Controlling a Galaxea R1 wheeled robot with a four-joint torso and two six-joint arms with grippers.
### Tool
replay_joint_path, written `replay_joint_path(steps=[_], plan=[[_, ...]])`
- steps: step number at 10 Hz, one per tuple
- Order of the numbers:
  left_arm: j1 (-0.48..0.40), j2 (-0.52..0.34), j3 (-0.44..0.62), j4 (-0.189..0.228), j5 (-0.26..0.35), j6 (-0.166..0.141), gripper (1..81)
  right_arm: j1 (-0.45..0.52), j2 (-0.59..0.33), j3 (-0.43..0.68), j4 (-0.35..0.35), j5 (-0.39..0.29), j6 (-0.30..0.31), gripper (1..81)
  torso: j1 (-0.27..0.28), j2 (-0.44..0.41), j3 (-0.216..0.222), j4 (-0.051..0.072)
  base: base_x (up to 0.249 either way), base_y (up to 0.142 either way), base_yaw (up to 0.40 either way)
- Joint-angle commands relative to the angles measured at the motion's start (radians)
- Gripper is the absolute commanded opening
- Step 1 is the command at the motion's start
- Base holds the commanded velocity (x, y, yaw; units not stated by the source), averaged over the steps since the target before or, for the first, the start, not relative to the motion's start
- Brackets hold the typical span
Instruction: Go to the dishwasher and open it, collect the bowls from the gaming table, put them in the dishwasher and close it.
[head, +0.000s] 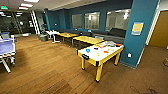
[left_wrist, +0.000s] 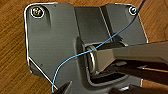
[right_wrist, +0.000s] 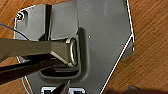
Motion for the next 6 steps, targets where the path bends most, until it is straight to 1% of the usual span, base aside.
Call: replay_joint_path(steps=[1,6], plan=[[-0.037,0.002,0.002,-0.002,0.052,0.001,81.1,0.049,-0.002,0.000,-0.006,-0.056,-0.004,81.1,0.000,0.000,0.000,0.000,0.167,0.000,0.000],[-0.037,0.005,0.002,0.001,0.052,0.001,81.1,0.046,0.000,0.000,-0.006,-0.056,-0.004,81.1,0.000,0.000,0.000,0.000,0.151,0.000,0.000]])
